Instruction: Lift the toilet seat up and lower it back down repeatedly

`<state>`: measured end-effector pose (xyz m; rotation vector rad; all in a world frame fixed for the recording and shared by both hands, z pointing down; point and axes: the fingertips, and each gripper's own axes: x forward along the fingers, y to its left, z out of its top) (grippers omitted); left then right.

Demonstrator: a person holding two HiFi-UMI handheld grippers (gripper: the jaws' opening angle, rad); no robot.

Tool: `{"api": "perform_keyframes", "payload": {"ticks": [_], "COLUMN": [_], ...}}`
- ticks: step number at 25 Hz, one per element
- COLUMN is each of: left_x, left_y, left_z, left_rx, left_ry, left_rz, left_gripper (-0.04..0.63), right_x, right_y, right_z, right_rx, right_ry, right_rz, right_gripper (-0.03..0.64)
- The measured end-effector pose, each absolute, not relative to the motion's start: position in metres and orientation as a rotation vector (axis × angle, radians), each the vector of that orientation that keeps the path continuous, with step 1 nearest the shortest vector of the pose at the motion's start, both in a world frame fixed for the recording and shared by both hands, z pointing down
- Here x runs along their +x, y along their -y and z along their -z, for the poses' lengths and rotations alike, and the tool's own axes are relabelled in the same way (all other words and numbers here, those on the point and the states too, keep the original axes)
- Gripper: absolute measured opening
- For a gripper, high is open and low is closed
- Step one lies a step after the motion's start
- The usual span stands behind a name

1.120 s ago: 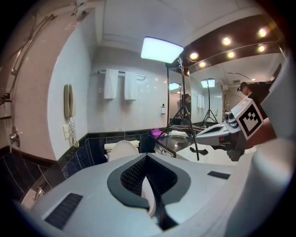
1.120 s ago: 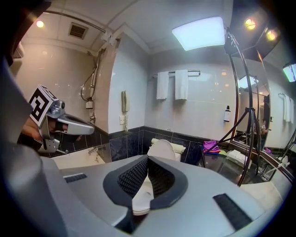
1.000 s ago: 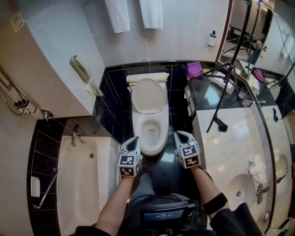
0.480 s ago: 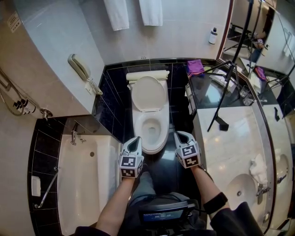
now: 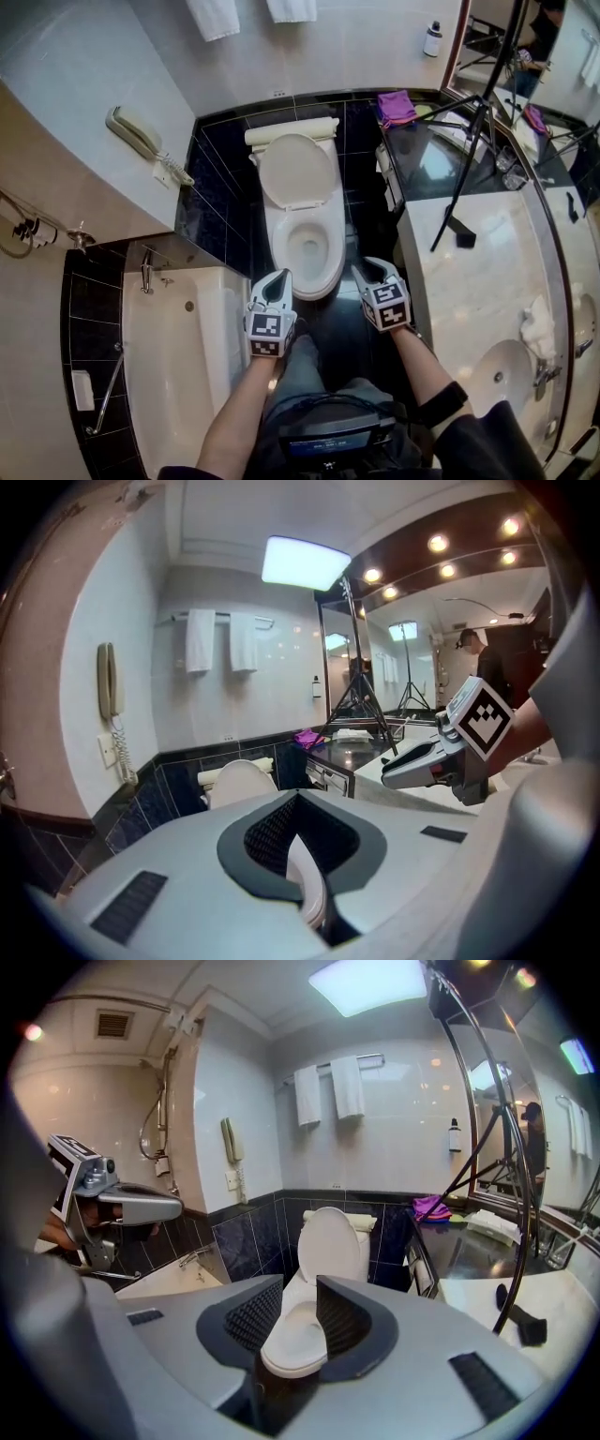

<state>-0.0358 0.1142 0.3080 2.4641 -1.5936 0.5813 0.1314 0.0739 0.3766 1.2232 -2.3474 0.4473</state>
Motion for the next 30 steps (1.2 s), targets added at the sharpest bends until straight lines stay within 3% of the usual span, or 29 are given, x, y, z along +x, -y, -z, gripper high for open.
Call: {"api": "perform_keyframes", "payload": {"ticks": [5,12,23,30], "left_x": [-0.034,-0.032,-0.035,-0.031], "left_y": [-0.088,-0.046,0.001,0.02], "left_z": [-0.351,-0.445,-0.607,-0.69], "left_rx": [2.505,2.524,2.534,2.531], "left_ry": [1.555,1.512,1.503,1.483], "left_rz": [-0.637,-0.681,-0.707,-0.713], "left_gripper": [-0.012,-0.012,-0.012,-0.011], "right_x": [0.131,0.126,0.11,0.104], "right_y": [-0.06,-0.036,-0.012,0.013], "right_z": [-0.443,-0.571,-0.794,-0.88], "right_rx": [1.229,1.23,1.27,1.334], "right_ry": [2.258,2.146,2.035,2.018], "right_rz": [-0.59,-0.82,-1.274,-1.594], "right_gripper": [0.188,0.229,0.229,0.219]}}
